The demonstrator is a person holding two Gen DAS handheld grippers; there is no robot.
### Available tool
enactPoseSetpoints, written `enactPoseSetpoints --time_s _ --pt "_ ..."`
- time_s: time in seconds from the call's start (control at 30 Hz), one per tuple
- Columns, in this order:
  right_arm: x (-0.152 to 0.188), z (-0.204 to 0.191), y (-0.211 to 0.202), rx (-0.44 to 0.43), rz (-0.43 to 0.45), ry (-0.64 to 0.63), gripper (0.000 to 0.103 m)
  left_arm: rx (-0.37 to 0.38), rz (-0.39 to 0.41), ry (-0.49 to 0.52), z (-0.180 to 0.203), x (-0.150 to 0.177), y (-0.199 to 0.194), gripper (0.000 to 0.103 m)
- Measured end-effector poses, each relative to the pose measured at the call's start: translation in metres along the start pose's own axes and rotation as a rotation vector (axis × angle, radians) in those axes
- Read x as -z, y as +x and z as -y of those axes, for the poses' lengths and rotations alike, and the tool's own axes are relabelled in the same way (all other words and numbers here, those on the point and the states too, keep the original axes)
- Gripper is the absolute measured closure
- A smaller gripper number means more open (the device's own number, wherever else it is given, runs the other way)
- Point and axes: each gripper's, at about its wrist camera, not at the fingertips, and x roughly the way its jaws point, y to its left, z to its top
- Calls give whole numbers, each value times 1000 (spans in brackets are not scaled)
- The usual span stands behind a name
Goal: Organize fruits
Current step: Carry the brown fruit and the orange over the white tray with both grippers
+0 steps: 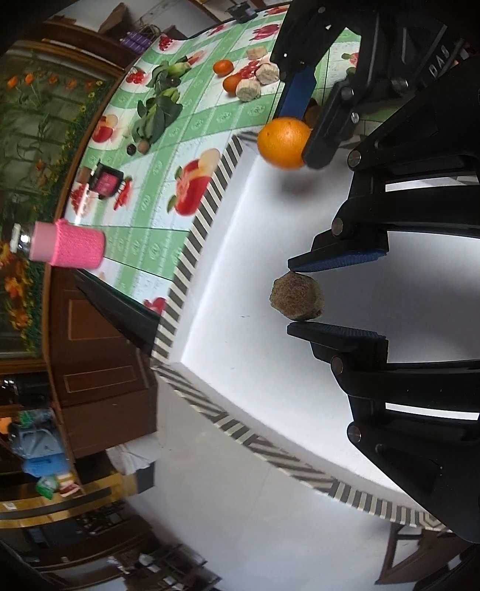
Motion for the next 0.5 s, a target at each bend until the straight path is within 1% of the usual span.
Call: enactPoseSetpoints --time_s 0.17,0.27,0.37,0.5 --pt "-3 -8 23 -4 -52 -36 70 -1 -40 -31 -8 3 10 76" --pt "-3 -9 34 -3 -82 -40 70 22 -71 -57 -13 5 17 76" --pt "-2 -9 43 -10 -104 -36 70 54 -79 -75 -17 8 20 76" --pt "0 -12 43 7 -106 -55 70 60 -78 -76 -18 9 18 76"
